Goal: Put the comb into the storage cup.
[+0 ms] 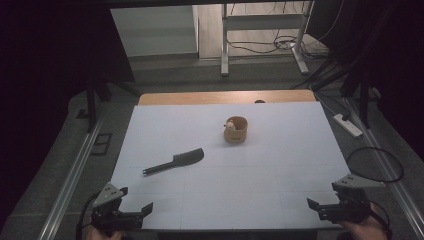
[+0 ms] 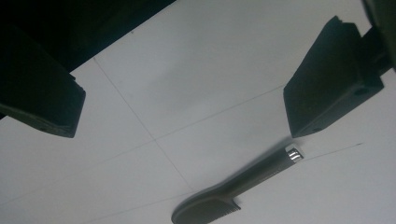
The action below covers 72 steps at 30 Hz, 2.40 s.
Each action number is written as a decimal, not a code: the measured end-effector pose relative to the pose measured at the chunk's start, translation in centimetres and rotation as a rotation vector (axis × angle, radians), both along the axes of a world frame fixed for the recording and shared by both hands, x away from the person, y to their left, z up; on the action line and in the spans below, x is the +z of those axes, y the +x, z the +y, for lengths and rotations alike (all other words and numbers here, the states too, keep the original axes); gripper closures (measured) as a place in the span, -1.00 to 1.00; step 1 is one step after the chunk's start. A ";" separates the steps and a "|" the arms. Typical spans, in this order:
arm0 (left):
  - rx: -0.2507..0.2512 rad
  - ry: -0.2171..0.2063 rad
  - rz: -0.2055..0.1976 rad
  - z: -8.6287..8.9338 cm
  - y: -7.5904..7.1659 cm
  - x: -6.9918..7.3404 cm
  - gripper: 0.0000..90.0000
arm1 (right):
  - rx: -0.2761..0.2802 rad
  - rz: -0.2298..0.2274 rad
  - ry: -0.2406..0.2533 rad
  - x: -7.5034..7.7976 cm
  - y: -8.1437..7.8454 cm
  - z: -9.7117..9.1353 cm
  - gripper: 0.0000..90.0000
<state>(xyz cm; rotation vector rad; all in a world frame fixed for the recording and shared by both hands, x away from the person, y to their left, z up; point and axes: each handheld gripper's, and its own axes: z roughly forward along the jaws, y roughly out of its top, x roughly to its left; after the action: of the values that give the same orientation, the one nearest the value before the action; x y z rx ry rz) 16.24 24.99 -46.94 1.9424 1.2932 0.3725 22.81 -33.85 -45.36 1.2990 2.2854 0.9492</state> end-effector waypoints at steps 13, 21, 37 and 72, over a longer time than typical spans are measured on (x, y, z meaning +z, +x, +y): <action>-0.050 0.002 0.023 -0.1 1.3 -0.4 -1.00 | 0.001 -0.005 -0.003 0.0 -0.1 0.0 -1.00; -0.034 0.019 0.023 -0.1 2.1 -0.3 -1.00 | -0.001 -0.006 -0.001 0.0 0.0 0.0 -1.00; -0.050 0.006 0.046 -1.1 4.8 -0.1 -1.00 | 0.001 -0.006 -0.001 0.0 0.0 0.0 -1.00; -0.072 0.055 0.077 -3.2 11.4 0.3 -1.00 | 0.004 0.002 -0.005 0.0 0.0 0.1 -1.00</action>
<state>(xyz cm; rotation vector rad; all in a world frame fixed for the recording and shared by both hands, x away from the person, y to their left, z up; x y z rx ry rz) 27.67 21.74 -46.59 2.0621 1.2692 0.3029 22.85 -33.78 -45.41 1.2939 2.2913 0.9436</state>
